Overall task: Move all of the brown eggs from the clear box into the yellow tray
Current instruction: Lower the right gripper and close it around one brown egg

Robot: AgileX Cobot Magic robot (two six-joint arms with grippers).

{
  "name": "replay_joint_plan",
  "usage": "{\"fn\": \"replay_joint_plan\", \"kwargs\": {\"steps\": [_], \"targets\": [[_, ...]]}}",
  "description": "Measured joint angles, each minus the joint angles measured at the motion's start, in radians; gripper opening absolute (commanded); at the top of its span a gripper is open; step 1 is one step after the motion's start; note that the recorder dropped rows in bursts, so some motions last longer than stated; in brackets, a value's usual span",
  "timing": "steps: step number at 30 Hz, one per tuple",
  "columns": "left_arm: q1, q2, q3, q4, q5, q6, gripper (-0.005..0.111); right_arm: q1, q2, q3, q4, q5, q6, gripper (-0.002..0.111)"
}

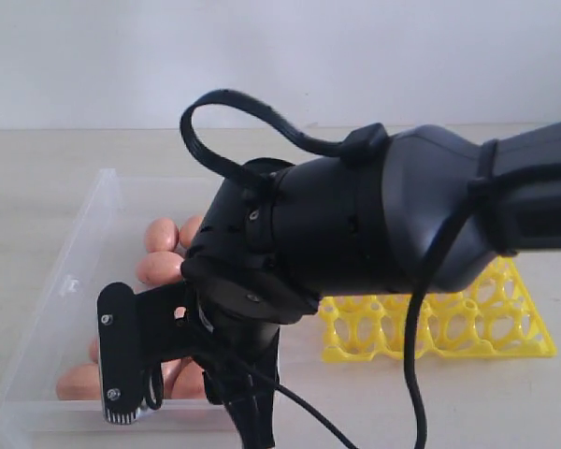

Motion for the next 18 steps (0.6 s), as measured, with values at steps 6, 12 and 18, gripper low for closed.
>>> {"fn": "replay_joint_plan", "kwargs": {"steps": [6, 12, 18], "targets": [[0.0, 0.0, 0.0, 0.0, 0.0, 0.0, 0.004, 0.0, 0.053, 0.0, -0.002, -0.043, -0.033, 0.047], [0.0, 0.0, 0.0, 0.0, 0.0, 0.0, 0.004, 0.0, 0.053, -0.044, -0.08, -0.077, 0.006, 0.047], [0.0, 0.0, 0.0, 0.0, 0.0, 0.0, 0.004, 0.0, 0.056, -0.059, -0.065, -0.117, 0.026, 0.047]]}}
